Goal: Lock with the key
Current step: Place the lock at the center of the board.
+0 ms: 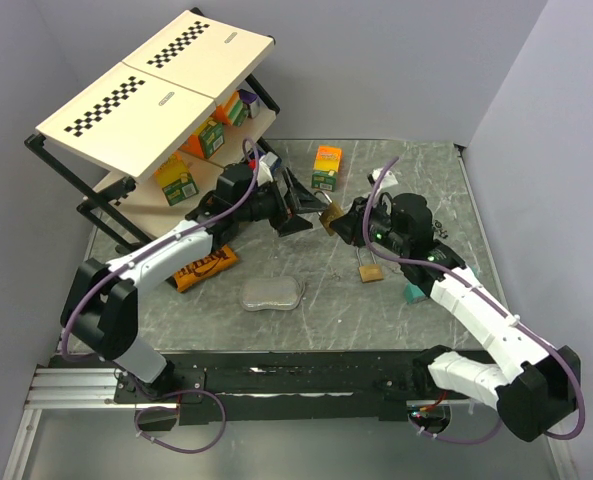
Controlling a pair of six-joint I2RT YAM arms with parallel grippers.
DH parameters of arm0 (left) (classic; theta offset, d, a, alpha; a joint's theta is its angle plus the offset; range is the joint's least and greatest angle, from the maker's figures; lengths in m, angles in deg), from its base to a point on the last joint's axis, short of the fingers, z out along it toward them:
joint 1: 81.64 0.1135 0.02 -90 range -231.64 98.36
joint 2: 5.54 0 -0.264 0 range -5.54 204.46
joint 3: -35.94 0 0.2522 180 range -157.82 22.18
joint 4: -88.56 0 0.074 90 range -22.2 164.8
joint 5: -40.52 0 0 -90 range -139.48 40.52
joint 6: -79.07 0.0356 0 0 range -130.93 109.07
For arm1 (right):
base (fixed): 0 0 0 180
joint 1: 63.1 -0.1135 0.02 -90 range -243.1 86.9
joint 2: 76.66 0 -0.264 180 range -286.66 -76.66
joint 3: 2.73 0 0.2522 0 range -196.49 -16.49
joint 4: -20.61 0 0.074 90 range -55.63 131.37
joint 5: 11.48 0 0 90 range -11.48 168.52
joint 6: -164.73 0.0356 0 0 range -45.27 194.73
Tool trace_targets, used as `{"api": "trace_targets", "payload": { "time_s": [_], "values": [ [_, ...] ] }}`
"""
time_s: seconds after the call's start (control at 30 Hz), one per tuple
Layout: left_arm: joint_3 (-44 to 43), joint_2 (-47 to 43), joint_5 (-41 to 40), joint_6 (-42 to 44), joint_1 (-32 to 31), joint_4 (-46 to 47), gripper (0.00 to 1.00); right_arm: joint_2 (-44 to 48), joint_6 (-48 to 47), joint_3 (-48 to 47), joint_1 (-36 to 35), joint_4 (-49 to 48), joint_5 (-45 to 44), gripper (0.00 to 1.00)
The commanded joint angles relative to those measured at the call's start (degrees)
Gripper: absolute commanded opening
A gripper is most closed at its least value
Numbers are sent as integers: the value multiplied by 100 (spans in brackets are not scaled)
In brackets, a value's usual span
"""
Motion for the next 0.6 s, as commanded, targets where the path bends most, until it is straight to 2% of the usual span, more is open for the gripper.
{"api": "trace_targets", "payload": {
  "time_s": [0.0,0.37,0.57],
  "values": [
    [-428,254,-197,-432,-25,262,96,24,54,-434,-114,-970,-111,0],
    [-754,535,-170,-547,-175,279,98,-72,-271,-495,-298,-891,-313,0],
    [-772,588,-153,-555,-183,191,83,-99,-385,-469,-325,-899,-410,0]
  ]
}}
